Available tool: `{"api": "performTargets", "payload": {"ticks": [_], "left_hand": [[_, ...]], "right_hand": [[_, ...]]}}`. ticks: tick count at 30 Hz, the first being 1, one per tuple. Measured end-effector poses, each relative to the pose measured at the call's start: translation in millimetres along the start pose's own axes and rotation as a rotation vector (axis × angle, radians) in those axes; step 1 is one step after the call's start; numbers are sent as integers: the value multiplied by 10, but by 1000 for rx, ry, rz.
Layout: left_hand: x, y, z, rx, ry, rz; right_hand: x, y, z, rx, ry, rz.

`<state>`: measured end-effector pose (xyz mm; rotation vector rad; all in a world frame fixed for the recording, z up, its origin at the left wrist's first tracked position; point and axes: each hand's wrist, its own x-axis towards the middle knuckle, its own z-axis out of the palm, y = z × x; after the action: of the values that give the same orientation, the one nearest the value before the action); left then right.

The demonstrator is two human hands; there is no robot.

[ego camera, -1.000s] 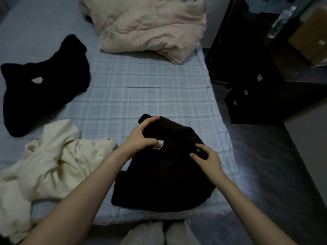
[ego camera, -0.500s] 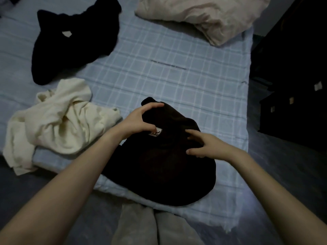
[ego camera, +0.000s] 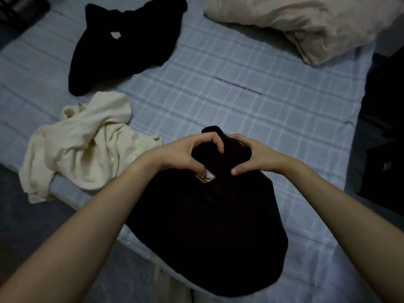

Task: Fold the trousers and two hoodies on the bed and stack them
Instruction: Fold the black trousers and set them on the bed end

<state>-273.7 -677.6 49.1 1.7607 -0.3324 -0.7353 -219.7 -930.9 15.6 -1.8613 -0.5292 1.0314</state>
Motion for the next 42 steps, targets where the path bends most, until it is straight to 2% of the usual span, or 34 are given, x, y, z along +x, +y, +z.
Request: {"api": "performTargets", "payload": {"ticks": [6,12,16,21,23,26,28,29,31,32,36,39,42], "left_hand": [[18,-257,102,-96,98,-16],[150,-390,136,-225,155,-84],[245,-365,130,-209,145,-107],[296,-470,134,-83,213,-121],[228,-656,140,-3,290,-191],[216,-1092,323,-41,550,-323],[323,-1299,535,-156,687,-443],[388,-1368,631,-293,710,-496],[523,-1490,785,-593,661,-536],[574,-1538,838,-660,615,-536],[762,-1647,990,-678,491,-481],[830,-1590,956,-646,480,-391],[803,-1446,756,-510,510,-249]], "right_hand": [[-5,184,91,49,207,-73],[-173,217,113,14,197,-192],[-308,191,106,-103,180,-265],[-542,195,18,-73,390,-289],[-670,250,-45,-35,494,-286],[-824,350,-119,-4,632,-260],[-876,429,-113,-7,657,-239],[-892,473,-105,0,671,-230],[-929,545,-117,35,717,-207],[-954,574,-133,52,738,-194],[-1027,665,-160,74,775,-140],[-1053,703,-153,98,818,-104],[-1072,726,-161,96,837,-44]]}}
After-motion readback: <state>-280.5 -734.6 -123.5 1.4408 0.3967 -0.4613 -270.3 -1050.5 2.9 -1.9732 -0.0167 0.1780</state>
